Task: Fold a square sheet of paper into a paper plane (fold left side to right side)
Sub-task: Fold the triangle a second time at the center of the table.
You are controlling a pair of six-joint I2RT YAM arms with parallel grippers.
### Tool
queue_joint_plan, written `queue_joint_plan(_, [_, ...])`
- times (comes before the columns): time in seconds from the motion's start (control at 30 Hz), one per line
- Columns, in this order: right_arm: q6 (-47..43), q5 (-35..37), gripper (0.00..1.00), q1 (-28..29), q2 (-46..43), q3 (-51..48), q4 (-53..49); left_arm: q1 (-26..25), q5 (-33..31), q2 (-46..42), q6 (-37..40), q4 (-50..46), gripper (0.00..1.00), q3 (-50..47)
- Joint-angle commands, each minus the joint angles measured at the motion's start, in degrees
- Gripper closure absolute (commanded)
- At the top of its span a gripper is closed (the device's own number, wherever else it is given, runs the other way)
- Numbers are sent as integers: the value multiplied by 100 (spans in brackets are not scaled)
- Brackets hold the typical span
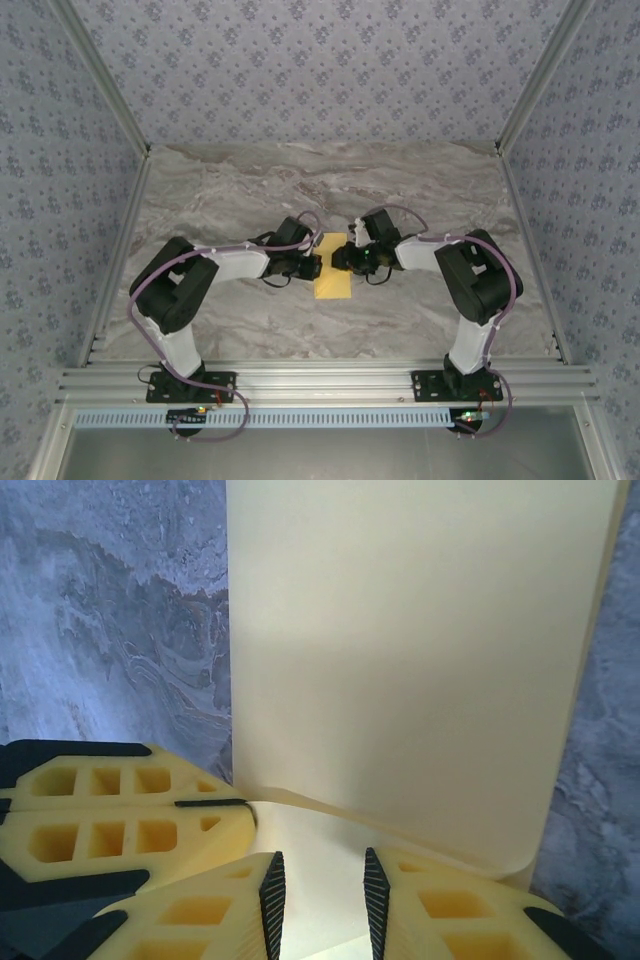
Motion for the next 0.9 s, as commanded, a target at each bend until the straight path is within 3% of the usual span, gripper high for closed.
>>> queue_joint_plan(0.0, [-226,307,70,27,162,98,-510,30,-131,-70,99,-208,100,158])
queue_joint_plan(0.5, [-216,572,71,27,342,38,-865,35,-162,-951,-11,-525,80,33])
queue_joint_plan(0.67, [-194,532,71,34,326,67,-805,35,683,-1451,-445,-120,79,-468])
queue_joint_plan(0.87, [-216,533,71,54,320,81,-828,-34,1916,-1482,-1213,1034,80,-1096])
